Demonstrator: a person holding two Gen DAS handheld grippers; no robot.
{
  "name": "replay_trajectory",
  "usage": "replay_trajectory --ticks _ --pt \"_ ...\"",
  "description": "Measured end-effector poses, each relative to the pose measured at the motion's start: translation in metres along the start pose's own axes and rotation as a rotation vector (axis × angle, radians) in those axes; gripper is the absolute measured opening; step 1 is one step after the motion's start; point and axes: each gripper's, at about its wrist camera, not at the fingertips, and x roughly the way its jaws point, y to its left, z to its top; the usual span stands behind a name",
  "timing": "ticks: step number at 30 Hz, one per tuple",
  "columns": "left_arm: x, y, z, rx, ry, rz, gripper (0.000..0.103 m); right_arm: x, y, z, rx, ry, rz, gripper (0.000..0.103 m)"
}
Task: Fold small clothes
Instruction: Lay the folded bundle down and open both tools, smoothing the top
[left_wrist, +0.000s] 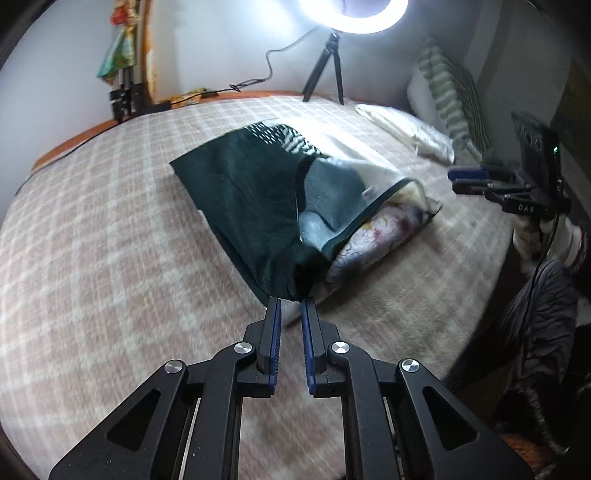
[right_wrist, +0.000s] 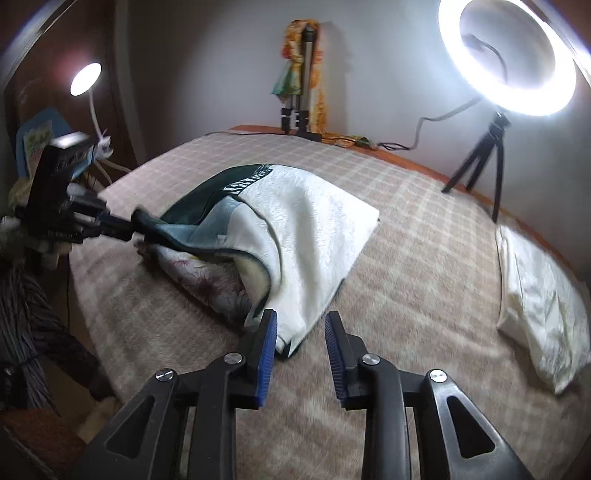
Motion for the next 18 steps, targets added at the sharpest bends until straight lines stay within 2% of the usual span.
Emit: replay_trajectory --ticks 4,7,8,10,11,14,18 --pt "-0.013 0.018 0.0 -0.154 -0.051 -0.062 0.011 -0.003 -0.029 -0.004 0.238 0.0 0.097 0.037" --pt "-0.012 0.035 0.002 -0.336 -0.067 -0.164 0.014 0.009 -0.052 -0.009 0.446 0.023 0.192 0.039" --pt "-0.01 0.037 0.0 -0.384 -0.067 -0.193 0.016 0.017 -0.06 -0.013 0.524 0.039 0.245 0.039" --pt "-0.005 0.043 -0.002 -0.461 -0.067 -0.247 0.02 0.029 -0.067 -0.02 0.616 0.056 0.297 0.039" --pt "0.0 0.047 -0.004 -0.525 -0.062 -0.288 0.025 0.032 -0.068 -0.022 0.638 0.059 0.308 0.039" --pt "0.013 0.055 -0.009 -0.651 -0.033 -0.357 0.026 0.043 -0.069 -0.028 0.695 0.073 0.344 0.039" --pt "0.021 0.057 -0.012 -0.745 -0.012 -0.397 0.026 0.05 -0.066 -0.031 0.705 0.098 0.375 0.039"
